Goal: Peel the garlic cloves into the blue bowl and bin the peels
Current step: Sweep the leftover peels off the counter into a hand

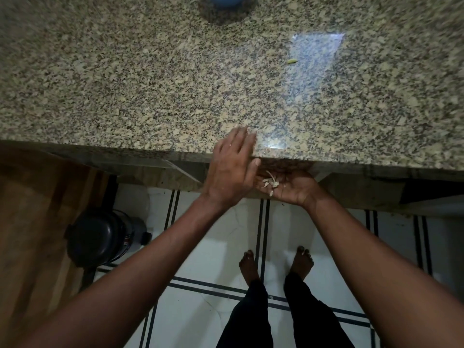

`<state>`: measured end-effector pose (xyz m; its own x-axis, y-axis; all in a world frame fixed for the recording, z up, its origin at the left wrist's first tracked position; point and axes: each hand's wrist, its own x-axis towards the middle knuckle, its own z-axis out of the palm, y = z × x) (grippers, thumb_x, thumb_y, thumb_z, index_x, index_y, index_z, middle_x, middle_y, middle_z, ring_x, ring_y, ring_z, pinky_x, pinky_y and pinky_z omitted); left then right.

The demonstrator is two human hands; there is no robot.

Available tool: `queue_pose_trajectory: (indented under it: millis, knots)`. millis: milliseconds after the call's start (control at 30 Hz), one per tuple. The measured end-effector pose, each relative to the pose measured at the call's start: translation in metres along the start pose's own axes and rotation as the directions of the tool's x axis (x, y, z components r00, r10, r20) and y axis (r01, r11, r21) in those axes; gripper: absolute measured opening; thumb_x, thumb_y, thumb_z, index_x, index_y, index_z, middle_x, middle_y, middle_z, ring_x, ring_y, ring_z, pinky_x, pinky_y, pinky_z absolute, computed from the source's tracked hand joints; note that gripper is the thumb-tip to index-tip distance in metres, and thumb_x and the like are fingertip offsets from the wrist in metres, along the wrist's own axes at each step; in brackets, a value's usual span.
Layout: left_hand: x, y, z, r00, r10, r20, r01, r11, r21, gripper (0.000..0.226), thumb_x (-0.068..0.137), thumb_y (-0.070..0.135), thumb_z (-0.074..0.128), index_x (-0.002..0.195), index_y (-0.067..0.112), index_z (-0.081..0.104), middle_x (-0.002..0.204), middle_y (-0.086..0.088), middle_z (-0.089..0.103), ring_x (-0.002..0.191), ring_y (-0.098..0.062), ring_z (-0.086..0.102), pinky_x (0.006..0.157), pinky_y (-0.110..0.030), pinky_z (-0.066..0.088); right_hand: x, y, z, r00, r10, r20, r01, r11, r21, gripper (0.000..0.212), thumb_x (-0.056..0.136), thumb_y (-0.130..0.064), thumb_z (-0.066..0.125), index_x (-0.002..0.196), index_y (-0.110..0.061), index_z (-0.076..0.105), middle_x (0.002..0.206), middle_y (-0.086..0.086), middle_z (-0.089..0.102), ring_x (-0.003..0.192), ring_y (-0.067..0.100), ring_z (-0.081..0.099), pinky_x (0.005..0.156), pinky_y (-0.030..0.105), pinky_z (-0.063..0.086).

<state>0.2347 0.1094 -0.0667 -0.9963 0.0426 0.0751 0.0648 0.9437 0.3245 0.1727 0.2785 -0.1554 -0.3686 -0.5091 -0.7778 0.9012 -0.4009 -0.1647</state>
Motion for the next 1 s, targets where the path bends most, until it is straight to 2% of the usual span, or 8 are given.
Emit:
queue_pose_trajectory:
  millis: [133,233,333,500,700,833,900,1000]
  knots:
    - [-0.018,0.011,0.021,0.98,0.162,0.116,-0.167,0.985,0.035,0.068,0.105,0.039,0.029,0.164,0.007,0.014,0.172,-0.013,0.005,0.16,-0.025,0.001,0.129,-0.047,0.005,-0.007,0.001,0.001,0.998,-0.032,0.057,0.032,0.999,0.009,0.05,0.109,-0.026,0.036,0.1,-0.001,0.078,0.108,0.018,0.076,0.09,0.031,0.076,0.072,0.044,0.062]
    - [-0.025,0.012,0.01,0.961,0.275,0.008,-0.273,0.958,-0.092,0.054,0.104,0.026,0.041,0.154,0.007,0.044,0.159,-0.015,0.043,0.151,-0.026,0.036,0.125,-0.044,0.025,-0.012,0.0,0.003,0.996,-0.049,0.075,0.05,0.999,-0.013,0.04,0.103,-0.023,0.042,0.104,-0.002,0.076,0.108,0.018,0.076,0.094,0.03,0.075,0.079,0.046,0.062]
    - [-0.017,-0.002,-0.004,0.969,0.011,-0.246,-0.052,0.986,-0.157,0.039,0.098,0.013,0.052,0.134,0.007,0.065,0.128,-0.012,0.07,0.12,-0.022,0.062,0.105,-0.047,0.047,-0.012,0.0,0.003,0.995,-0.013,0.098,0.015,1.0,-0.018,0.051,0.097,-0.023,0.042,0.113,0.017,0.069,0.123,0.037,0.064,0.106,0.048,0.07,0.088,0.06,0.058]
    - [-0.023,-0.016,0.017,0.992,-0.121,-0.031,0.124,0.98,0.154,0.076,0.104,0.049,0.034,0.164,0.008,0.011,0.172,-0.018,0.001,0.159,-0.03,0.0,0.128,-0.051,0.003,-0.004,0.0,-0.002,0.999,0.02,0.044,-0.023,0.998,0.061,0.068,0.11,-0.036,0.028,0.121,0.02,0.063,0.131,0.04,0.058,0.112,0.054,0.065,0.088,0.065,0.056]
    - [-0.029,0.017,0.023,0.977,0.208,0.043,-0.209,0.978,0.006,0.064,0.108,0.037,0.031,0.163,0.006,0.018,0.171,-0.015,0.012,0.16,-0.027,0.007,0.129,-0.045,0.006,-0.011,-0.003,0.006,0.998,-0.027,0.061,0.021,0.995,0.095,0.051,0.108,-0.022,0.037,0.09,0.004,0.078,0.097,0.022,0.076,0.081,0.033,0.077,0.06,0.043,0.062]
    - [-0.011,-0.014,0.005,0.98,0.002,-0.199,-0.003,1.0,-0.005,0.052,0.107,0.03,0.035,0.155,0.011,0.041,0.162,-0.012,0.039,0.154,-0.024,0.031,0.125,-0.047,0.024,-0.007,-0.001,0.004,1.0,-0.011,0.029,0.008,0.993,0.119,0.061,0.109,-0.028,0.031,0.111,0.023,0.066,0.126,0.04,0.061,0.107,0.054,0.066,0.094,0.063,0.054]
    - [-0.008,-0.027,0.005,0.984,-0.136,-0.117,0.149,0.983,0.11,0.061,0.107,0.045,0.028,0.16,0.016,0.032,0.168,-0.016,0.024,0.158,-0.029,0.018,0.127,-0.048,0.016,-0.008,0.001,0.007,0.999,0.002,0.042,-0.006,0.995,0.1,0.061,0.108,-0.028,0.033,0.115,0.026,0.062,0.13,0.043,0.057,0.109,0.059,0.063,0.097,0.068,0.048]
    - [-0.016,-0.002,0.021,0.998,-0.065,0.013,0.063,0.991,0.121,0.076,0.104,0.057,0.027,0.164,0.011,0.017,0.171,-0.019,0.006,0.159,-0.031,0.003,0.129,-0.047,0.002,-0.009,0.0,0.009,0.998,-0.048,0.044,0.043,0.995,0.095,0.048,0.099,-0.025,0.046,0.115,0.014,0.069,0.128,0.033,0.064,0.109,0.048,0.068,0.11,0.057,0.045]
